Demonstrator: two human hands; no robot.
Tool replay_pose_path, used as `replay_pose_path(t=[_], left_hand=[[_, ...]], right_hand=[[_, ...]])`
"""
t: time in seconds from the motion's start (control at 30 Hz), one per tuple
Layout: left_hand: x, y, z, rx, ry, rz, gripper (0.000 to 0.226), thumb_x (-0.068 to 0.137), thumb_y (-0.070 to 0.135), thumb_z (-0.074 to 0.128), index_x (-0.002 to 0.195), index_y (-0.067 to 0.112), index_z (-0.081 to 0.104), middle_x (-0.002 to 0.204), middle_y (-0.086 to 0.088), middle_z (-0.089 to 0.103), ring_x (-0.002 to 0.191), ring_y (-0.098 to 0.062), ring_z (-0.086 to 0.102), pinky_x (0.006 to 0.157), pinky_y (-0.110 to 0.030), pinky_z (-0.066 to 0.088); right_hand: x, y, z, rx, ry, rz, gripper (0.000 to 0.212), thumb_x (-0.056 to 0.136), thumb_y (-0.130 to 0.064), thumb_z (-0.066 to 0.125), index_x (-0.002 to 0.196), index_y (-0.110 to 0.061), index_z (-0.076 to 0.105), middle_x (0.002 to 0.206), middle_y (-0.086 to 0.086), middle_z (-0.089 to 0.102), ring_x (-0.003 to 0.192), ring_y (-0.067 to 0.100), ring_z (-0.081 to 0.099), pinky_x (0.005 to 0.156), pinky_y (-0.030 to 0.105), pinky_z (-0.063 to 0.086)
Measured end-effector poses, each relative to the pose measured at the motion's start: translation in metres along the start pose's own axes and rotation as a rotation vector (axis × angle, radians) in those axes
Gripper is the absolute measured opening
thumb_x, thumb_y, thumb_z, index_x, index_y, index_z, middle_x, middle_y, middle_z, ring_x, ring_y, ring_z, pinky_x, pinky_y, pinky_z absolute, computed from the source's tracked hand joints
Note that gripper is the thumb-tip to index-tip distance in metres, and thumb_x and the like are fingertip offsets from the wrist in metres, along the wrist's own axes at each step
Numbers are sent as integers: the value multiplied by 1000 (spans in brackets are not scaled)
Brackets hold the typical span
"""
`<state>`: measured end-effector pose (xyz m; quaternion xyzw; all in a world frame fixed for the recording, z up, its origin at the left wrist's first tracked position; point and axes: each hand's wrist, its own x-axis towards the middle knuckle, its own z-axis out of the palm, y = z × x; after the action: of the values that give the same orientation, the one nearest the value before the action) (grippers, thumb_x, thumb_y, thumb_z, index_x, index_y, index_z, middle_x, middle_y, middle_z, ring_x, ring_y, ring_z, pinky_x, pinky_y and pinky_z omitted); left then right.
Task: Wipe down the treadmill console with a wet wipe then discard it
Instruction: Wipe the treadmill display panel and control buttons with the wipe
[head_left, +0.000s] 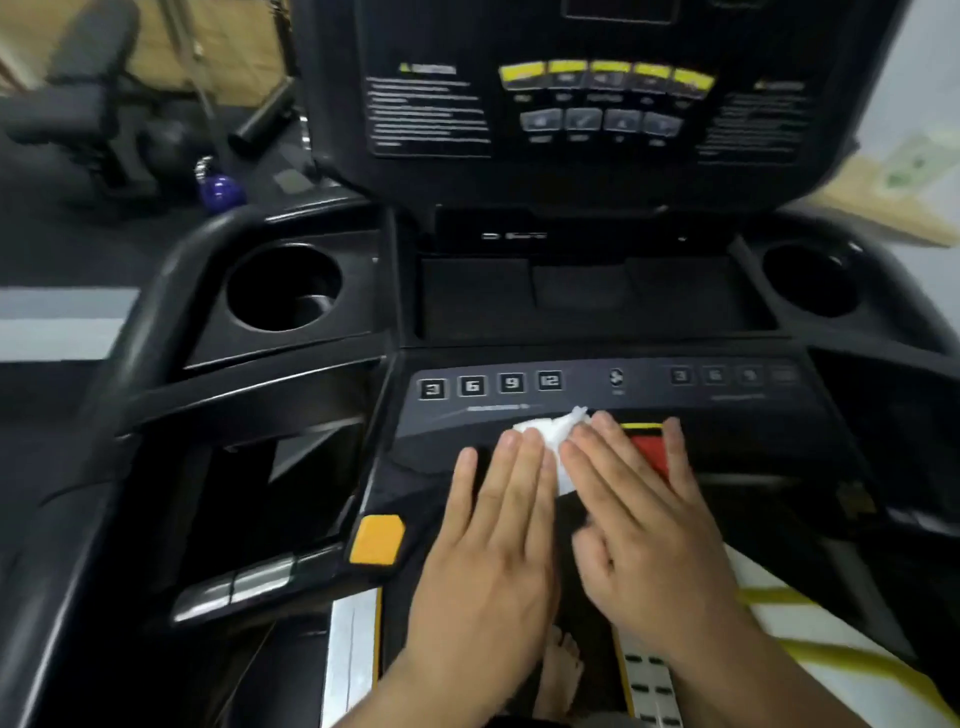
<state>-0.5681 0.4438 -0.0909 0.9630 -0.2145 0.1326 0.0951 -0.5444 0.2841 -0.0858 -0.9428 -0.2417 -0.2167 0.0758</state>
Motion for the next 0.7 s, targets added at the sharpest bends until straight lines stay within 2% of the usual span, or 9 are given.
replay_pose_path(t=[0.23,0.33,0.4,0.47,0.57,0.63,0.7], left_hand=[[74,64,6,22,-155,192,64,95,31,46,146,-5,32,154,-26,30,146,-39,23,119,-55,8],[96,95,14,110,-137,295,63,99,28,25,148,-7,7,159,-29,10,148,-42,6,119,-56,-5],[110,113,20,100,-143,353,63,103,27,22,150,-5,-5,160,-27,-5,149,-41,-6,118,-54,-11],[124,128,28,89,-147,386,66,104,30,27,152,-2,-5,162,-22,-8,150,-36,-10,119,-51,-11],[133,141,39,91,-120,431,72,101,30,38,153,1,-2,163,-18,-6,150,-32,-9,120,-47,-11],[131,145,44,68,-73,468,66,98,19,39,153,1,8,163,-18,5,151,-31,1,122,-44,-3],[125,149,47,28,-48,510,60,91,11,36,150,0,27,158,-19,25,148,-32,19,122,-43,14]], right_hand=[[-32,70,-22,-75,-52,294,52,83,-12,41,132,-3,55,142,12,53,141,26,38,116,59,23],[-49,94,-34,-60,-37,398,52,87,-17,37,134,-2,54,143,13,51,140,27,38,117,57,22],[-59,108,-39,-34,-26,463,53,89,-21,36,136,-2,52,144,14,50,141,25,37,118,54,21],[-68,120,-43,20,-12,528,56,88,-23,42,140,-4,48,147,14,46,143,20,32,119,49,21],[-85,132,-48,116,-1,610,63,86,-19,65,144,-7,45,150,11,43,141,15,28,112,39,33],[-95,137,-52,207,12,653,60,86,-21,67,142,-9,48,146,7,50,136,18,42,107,32,40],[-105,139,-55,274,62,658,52,86,-19,67,136,-9,54,137,5,57,126,16,54,103,25,43]])
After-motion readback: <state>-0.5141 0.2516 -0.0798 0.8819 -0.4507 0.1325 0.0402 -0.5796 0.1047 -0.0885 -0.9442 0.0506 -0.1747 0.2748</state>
